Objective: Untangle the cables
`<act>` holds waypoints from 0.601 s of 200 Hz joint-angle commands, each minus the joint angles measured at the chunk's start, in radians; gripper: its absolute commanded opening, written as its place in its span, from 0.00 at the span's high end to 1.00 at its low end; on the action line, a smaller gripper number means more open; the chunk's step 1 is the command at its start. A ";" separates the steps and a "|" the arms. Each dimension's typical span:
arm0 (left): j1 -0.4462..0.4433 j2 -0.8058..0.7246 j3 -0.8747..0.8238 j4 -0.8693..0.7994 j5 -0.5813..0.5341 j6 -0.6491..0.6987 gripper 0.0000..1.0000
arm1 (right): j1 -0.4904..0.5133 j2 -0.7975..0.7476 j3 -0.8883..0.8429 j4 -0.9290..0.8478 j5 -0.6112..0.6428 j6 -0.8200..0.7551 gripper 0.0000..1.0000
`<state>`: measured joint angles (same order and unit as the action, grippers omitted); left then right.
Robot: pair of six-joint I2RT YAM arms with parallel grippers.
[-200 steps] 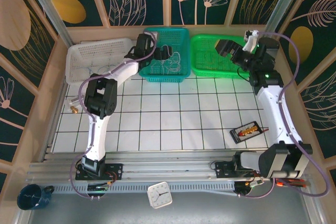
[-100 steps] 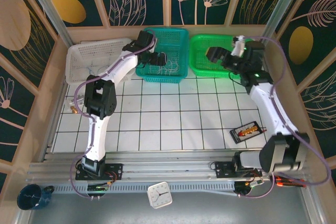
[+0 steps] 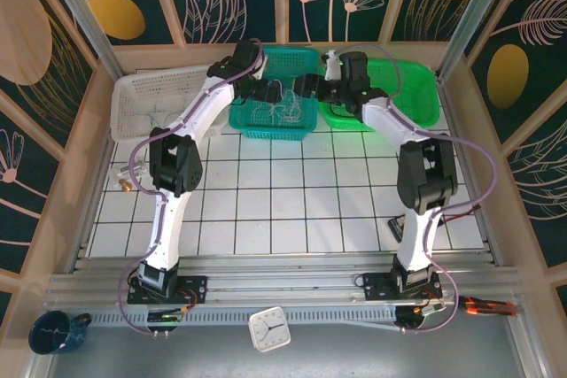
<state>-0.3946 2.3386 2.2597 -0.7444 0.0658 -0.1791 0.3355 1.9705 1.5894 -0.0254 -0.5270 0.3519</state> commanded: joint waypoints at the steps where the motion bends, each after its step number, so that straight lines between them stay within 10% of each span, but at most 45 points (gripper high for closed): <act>1: -0.003 0.015 0.022 -0.046 0.009 0.019 0.01 | 0.013 0.059 0.082 0.082 -0.053 0.026 0.25; 120: -0.004 0.053 0.131 -0.084 0.038 0.026 0.01 | 0.046 0.189 0.172 0.127 -0.076 0.079 0.27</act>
<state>-0.3878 2.3787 2.3501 -0.7910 0.0669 -0.1680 0.3668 2.1185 1.6989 0.0681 -0.5976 0.4095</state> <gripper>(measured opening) 0.988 0.732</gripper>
